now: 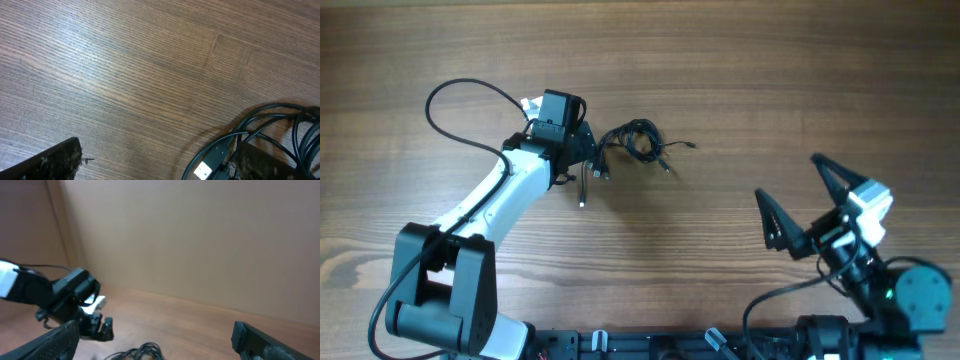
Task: Untangle cables
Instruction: 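Raise the right arm and move its gripper toward the cable tangle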
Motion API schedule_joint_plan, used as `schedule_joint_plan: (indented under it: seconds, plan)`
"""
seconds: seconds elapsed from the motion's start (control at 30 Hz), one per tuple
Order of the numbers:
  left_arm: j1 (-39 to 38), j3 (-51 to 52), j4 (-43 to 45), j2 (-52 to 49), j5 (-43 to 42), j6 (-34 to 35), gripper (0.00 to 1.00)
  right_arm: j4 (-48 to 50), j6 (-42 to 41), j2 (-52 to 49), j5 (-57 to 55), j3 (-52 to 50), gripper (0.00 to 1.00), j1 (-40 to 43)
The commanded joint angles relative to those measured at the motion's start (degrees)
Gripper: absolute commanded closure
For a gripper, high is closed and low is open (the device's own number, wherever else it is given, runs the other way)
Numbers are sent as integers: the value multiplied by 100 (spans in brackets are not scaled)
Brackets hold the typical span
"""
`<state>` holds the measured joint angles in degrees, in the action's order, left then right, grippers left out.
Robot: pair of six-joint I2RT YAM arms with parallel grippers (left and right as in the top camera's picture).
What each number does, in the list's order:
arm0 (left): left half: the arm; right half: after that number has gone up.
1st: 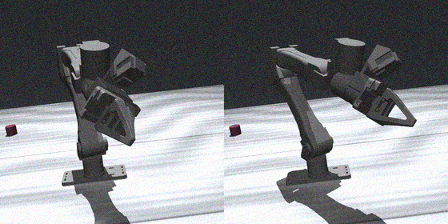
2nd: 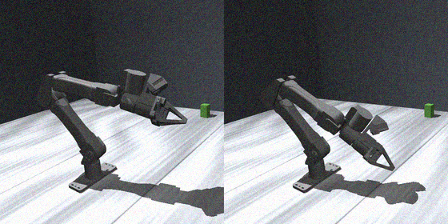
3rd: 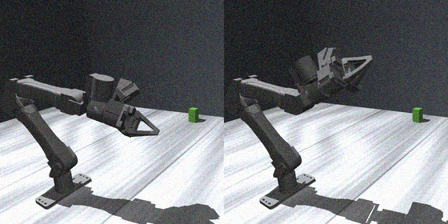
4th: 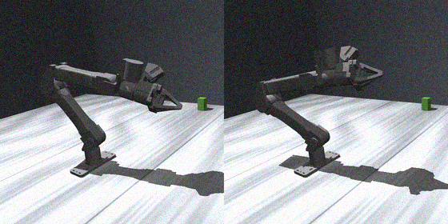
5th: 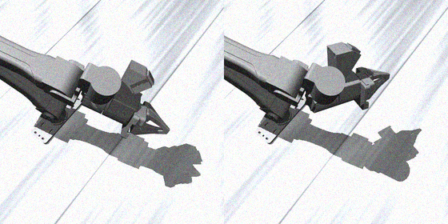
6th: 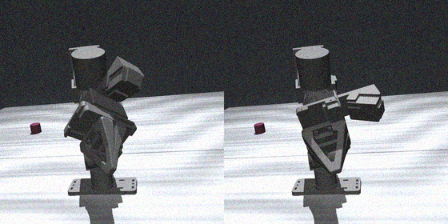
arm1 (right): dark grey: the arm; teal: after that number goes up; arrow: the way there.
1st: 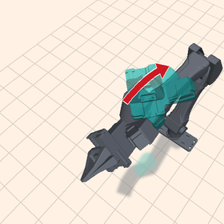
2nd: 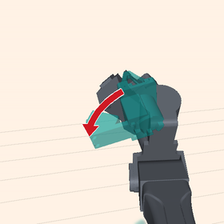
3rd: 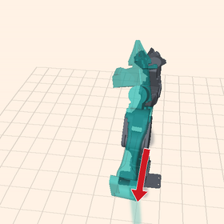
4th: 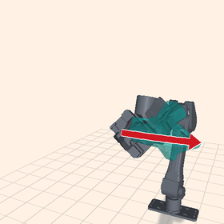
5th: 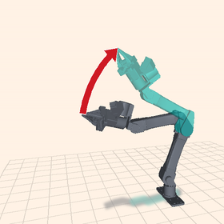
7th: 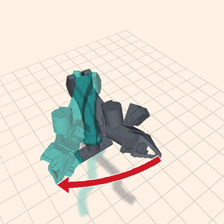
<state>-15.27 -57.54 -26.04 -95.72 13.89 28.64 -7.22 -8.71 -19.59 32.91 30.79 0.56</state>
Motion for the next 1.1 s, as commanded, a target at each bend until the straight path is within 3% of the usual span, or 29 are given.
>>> schedule_joint_plan:
  seconds: [0.0,0.23,0.33,0.4,0.47,0.5,0.53,0.67,0.7,0.73,0.77,0.8,1.07]
  plan:
    - [0,-55,13,-61,96,33,0,-769,442,-1032,339,1067,0,-20]
    - [0,-55,13,-61,96,33,0,-3797,1119,-4024,-4,3991,0,-20]
    - [0,-55,13,-61,96,33,0,-4022,966,-4876,-72,4229,0,-20]
    - [0,-55,13,-61,96,33,0,-4022,-22,-5327,52,4227,0,-20]
    - [0,-55,13,-61,96,33,0,-4002,-326,-5659,79,4227,1,-22]
    - [0,-55,13,-61,96,33,0,-4000,-321,-5786,79,4227,18,-20]
    - [0,-55,13,-61,96,33,0,-4000,-323,-5956,55,4227,96,-20]
    - [0,-55,13,-61,96,33,0,-3993,-328,-6454,57,4221,96,-22]
    - [0,-55,13,-61,96,33,0,-3993,-330,-6612,55,4201,70,-22]
    - [0,-55,13,-61,96,33,0,-3995,-330,-6741,55,4192,37,-22]
    - [0,-55,13,-61,96,33,0,-3995,-332,-6848,57,4192,20,-22]
    - [0,-55,13,-61,96,33,0,-3995,-334,-6964,57,4190,13,-22]
    - [0,-55,13,-61,96,33,0,-3853,-345,-7890,48,4186,11,-304]
